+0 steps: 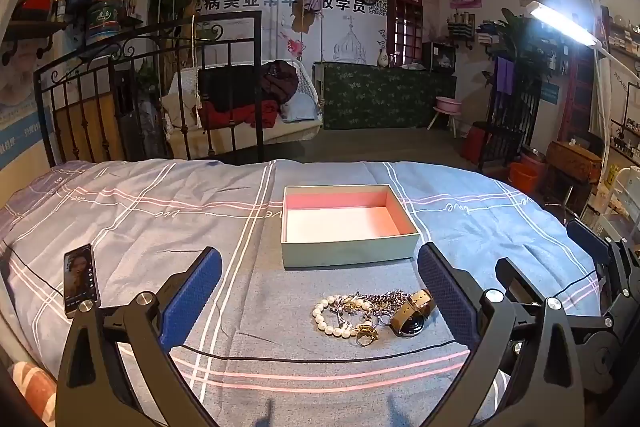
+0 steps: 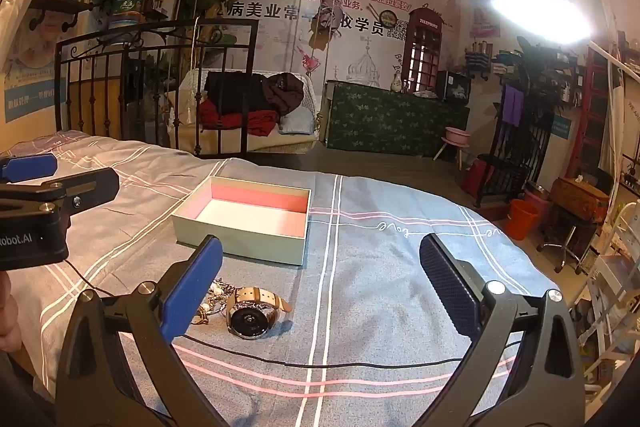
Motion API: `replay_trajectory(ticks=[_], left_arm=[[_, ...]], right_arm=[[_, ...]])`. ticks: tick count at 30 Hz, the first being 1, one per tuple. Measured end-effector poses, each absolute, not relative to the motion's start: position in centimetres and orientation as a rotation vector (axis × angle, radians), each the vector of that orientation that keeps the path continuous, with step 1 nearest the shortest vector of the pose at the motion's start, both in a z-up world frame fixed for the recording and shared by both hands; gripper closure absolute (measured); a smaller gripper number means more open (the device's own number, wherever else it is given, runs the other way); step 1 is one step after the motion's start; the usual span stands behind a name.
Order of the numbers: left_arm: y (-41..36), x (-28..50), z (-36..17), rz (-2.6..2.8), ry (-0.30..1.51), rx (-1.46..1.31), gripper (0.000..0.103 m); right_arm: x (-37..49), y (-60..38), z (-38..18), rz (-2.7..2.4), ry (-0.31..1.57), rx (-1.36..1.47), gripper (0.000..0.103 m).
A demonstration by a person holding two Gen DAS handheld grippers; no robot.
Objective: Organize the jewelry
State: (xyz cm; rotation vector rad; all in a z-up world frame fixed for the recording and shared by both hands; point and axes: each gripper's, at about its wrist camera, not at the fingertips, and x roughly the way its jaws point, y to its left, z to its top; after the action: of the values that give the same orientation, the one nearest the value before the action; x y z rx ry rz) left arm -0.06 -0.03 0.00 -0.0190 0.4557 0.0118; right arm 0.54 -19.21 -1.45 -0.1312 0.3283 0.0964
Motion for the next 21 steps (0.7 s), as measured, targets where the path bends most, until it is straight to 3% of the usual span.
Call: replay_trajectory(ticks=[21], left_arm=[[1.0,0.2,-0.9,0.024,0.5,-0.053,0.006]], right_arm=[[0.7,-19.1,-1.7,0.081,0.345,-0.13,0.006]])
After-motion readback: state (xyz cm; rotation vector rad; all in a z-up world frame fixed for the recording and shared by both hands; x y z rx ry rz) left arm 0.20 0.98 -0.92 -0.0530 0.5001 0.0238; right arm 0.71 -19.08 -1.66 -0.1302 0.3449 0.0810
